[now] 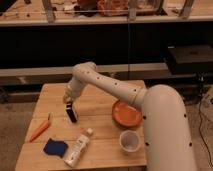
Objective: Knock the eraser over
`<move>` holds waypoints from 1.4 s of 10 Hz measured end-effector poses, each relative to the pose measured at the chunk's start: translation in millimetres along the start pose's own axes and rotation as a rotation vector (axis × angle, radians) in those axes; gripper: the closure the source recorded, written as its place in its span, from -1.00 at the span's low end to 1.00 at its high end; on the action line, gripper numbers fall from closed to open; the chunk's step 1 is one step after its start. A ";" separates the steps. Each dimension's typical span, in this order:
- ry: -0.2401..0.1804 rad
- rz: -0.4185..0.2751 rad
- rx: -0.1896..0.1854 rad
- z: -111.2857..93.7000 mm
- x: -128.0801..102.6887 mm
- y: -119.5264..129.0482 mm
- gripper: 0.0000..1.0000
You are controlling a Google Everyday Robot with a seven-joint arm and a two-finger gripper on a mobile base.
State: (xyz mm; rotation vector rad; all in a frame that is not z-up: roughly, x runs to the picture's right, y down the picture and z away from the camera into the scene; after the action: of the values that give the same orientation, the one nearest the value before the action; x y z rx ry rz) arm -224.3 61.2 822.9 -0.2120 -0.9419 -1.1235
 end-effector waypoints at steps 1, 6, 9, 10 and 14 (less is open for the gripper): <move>-0.004 0.000 0.003 -0.3 -1.4 -0.5 0.95; -0.019 -0.001 0.011 -0.7 -8.6 -3.0 0.95; -0.028 0.000 0.015 -0.3 -12.7 -4.8 0.95; -0.030 0.000 0.017 -0.5 -14.1 -5.4 0.95; -0.039 0.000 0.022 -0.4 -19.4 -6.6 0.95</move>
State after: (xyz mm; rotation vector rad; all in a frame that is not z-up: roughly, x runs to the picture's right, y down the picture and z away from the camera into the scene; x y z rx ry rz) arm -231.6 71.0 806.4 -0.2168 -0.9887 -1.1113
